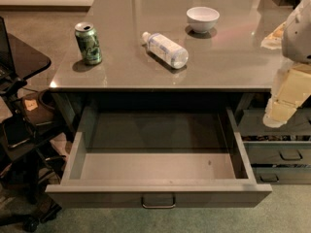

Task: Place green can into top drawer

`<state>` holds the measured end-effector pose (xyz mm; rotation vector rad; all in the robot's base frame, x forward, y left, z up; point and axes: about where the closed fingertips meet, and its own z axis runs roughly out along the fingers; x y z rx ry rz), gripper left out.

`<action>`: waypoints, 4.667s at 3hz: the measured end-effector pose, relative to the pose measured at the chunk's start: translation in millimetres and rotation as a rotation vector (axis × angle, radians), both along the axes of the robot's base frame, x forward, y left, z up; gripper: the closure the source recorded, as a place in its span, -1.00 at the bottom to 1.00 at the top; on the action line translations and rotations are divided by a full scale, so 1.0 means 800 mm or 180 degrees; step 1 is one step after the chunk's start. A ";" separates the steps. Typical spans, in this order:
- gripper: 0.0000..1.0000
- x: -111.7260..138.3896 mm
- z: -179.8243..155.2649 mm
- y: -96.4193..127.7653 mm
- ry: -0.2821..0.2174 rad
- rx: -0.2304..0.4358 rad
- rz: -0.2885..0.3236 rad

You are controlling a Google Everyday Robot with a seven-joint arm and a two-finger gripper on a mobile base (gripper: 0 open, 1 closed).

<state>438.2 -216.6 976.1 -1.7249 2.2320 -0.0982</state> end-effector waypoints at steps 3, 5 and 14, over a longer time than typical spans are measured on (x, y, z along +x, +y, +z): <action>-1.00 0.131 -0.068 0.093 0.0556 0.0119 0.0517; -1.00 0.254 -0.133 0.131 0.0683 0.0431 0.0544; -1.00 0.251 0.041 0.255 -0.0630 0.2313 0.1416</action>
Offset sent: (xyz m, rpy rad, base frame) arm 0.1050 0.0916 -0.0666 0.0135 0.2618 0.2571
